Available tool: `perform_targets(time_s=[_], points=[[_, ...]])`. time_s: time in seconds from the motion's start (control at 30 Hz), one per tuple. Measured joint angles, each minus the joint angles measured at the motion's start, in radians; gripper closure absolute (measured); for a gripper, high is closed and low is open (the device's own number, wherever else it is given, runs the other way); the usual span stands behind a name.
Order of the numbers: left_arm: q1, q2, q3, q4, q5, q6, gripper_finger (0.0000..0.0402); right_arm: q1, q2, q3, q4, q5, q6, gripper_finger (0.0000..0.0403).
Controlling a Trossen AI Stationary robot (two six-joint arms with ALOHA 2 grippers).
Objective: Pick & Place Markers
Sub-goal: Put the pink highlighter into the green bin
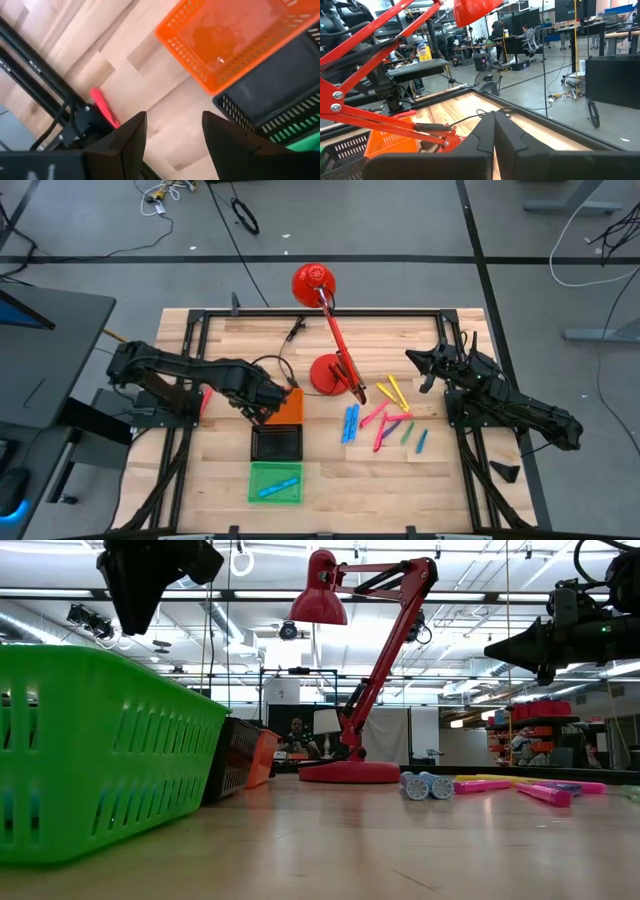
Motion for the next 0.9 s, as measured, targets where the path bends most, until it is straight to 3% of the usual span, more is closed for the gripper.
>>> perform_targets(time_s=[0.17, 0.3, 0.9], points=[[0.04, -0.091, -0.073, 0.118, -0.005, 0.031, 0.0202, 0.0, 0.0, 0.0, 0.0, 0.0, 0.0, 0.0392], [0.085, -0.156, -0.174, 0.198, 0.047, 0.068, 0.0202, 0.0, 0.0, 0.0, 0.0, 0.0, 0.0, 0.0392], [0.318, -0.333, -0.531, 0.261, 0.125, 0.091, 0.0202, 0.0, 0.0, 0.0, 0.0, 0.0, 0.0, 0.0392]])
